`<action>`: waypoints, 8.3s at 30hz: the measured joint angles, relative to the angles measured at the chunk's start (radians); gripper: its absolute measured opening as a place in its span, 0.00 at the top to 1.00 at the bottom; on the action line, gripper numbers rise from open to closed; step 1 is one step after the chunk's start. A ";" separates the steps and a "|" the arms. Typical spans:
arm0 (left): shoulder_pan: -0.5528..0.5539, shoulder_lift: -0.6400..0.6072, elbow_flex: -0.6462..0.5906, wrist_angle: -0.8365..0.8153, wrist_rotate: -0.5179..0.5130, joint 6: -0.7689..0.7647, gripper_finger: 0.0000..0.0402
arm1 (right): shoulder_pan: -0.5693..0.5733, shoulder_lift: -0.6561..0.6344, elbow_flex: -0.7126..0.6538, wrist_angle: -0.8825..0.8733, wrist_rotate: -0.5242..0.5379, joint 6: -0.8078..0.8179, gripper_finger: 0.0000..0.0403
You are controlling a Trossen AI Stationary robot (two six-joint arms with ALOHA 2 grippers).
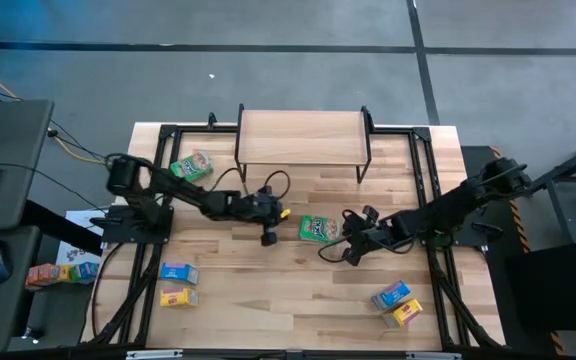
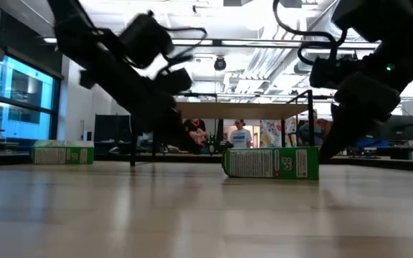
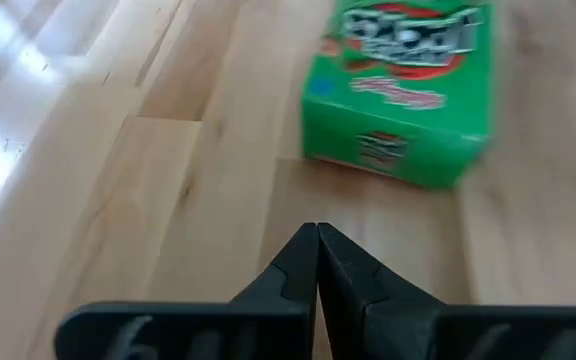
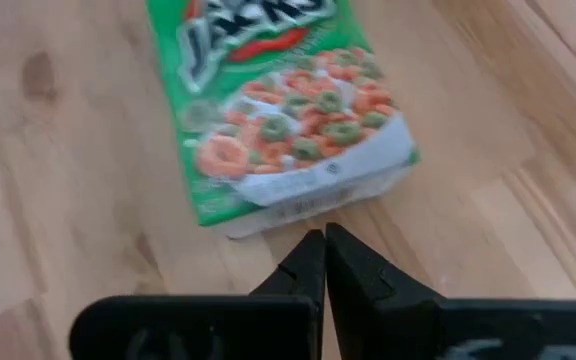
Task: Stack cereal on shelf
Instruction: Move the right green cereal box on the shelf, then put the right green cereal box on the shelf
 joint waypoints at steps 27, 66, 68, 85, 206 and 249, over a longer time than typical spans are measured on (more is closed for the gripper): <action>0.027 0.148 0.098 0.025 0.143 0.051 1.00 | -0.006 -0.144 0.001 -0.026 0.038 -0.092 1.00; 0.002 0.126 0.095 0.284 0.330 0.069 1.00 | -0.007 0.020 0.001 0.075 0.069 -0.112 1.00; -0.004 0.108 0.099 0.296 0.332 0.068 1.00 | -0.007 0.021 0.001 0.075 0.069 -0.099 1.00; -0.011 0.109 0.154 0.404 0.319 0.111 1.00 | -0.007 0.022 0.000 0.174 0.087 -0.138 1.00; -0.110 -0.869 -0.108 -0.352 0.052 0.017 1.00 | -0.035 0.180 0.999 -0.742 0.166 -0.024 0.41; -0.111 -0.873 -0.107 -0.367 0.055 0.017 1.00 | -0.083 0.485 1.139 -0.958 0.115 0.372 0.40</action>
